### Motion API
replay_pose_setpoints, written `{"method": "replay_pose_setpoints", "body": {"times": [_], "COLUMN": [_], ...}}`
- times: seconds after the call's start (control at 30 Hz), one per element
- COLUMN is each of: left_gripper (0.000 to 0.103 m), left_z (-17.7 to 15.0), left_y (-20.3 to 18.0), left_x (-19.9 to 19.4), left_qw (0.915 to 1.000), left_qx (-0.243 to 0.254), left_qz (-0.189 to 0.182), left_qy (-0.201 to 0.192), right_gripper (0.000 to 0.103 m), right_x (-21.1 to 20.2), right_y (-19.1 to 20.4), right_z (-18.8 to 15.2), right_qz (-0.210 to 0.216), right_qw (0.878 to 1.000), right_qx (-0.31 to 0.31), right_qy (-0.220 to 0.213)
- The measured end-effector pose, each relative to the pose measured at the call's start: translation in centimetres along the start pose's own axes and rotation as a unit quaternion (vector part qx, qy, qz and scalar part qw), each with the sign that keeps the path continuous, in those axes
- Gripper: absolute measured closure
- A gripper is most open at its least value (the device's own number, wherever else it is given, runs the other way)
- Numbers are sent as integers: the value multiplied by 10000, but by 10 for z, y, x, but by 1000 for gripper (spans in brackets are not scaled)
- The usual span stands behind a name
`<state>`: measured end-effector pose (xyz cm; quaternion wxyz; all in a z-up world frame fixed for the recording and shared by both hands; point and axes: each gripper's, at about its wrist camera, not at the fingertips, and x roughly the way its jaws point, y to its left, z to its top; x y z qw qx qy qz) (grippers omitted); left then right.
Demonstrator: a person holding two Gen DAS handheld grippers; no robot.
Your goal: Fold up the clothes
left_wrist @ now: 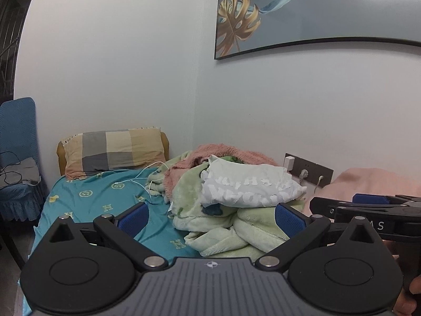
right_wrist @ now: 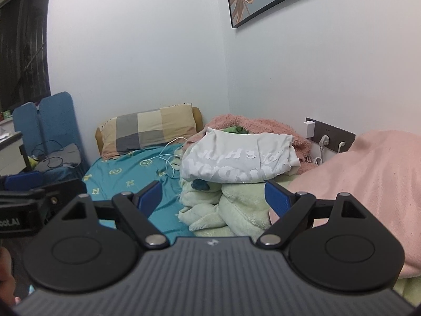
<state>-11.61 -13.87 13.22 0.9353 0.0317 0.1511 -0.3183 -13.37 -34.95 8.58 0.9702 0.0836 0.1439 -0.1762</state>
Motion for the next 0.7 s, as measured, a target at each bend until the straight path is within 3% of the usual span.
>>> {"method": "replay_pose_setpoints", "body": {"times": [0.33, 0.7], "left_gripper": [0, 0], "left_z": [3, 2], "left_y": [15, 11], "left_x": [-2, -8], "left_qw": [9993, 9997], "left_qx": [-157, -88], "left_qz": [352, 234], "left_qy": [-29, -70], "right_gripper": [17, 17], "right_x": [-9, -12], "right_y": [3, 5], "right_z": [2, 0], "right_qz": [-108, -111], "right_qw": [9997, 9997], "right_qx": [-172, -205], "right_qy": [-129, -83]}}
